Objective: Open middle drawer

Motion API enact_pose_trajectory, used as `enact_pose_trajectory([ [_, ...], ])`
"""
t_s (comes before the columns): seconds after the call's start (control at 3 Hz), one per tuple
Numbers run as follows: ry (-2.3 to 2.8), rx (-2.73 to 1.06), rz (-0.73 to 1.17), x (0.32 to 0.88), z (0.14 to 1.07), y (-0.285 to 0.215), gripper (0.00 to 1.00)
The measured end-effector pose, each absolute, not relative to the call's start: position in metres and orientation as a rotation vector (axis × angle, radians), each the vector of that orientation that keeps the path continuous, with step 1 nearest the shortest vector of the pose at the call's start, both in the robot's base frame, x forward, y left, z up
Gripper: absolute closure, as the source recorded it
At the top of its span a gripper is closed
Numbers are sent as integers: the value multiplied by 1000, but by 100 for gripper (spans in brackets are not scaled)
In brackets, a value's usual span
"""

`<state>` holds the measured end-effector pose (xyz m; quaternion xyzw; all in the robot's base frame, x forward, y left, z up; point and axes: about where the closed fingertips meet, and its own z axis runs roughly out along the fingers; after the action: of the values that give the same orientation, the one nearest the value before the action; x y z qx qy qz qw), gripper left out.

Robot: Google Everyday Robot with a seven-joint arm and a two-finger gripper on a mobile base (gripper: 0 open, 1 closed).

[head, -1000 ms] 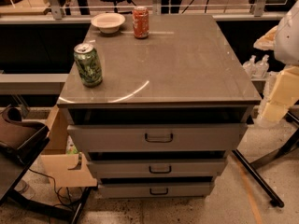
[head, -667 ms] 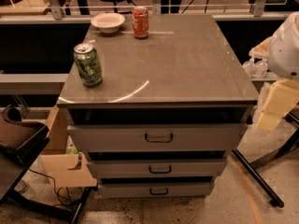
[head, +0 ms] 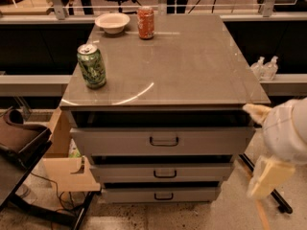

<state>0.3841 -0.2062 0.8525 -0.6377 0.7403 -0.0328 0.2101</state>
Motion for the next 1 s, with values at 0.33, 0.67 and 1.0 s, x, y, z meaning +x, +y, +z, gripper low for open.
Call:
enact_pose_trajectory([
  [0.33, 1977, -1822, -101, 365, 801, -194, 0],
  [0.67, 1943, -1842, -111, 343, 735, -178, 0],
  [1.0, 1943, -1843, -110, 343, 735, -178, 0],
])
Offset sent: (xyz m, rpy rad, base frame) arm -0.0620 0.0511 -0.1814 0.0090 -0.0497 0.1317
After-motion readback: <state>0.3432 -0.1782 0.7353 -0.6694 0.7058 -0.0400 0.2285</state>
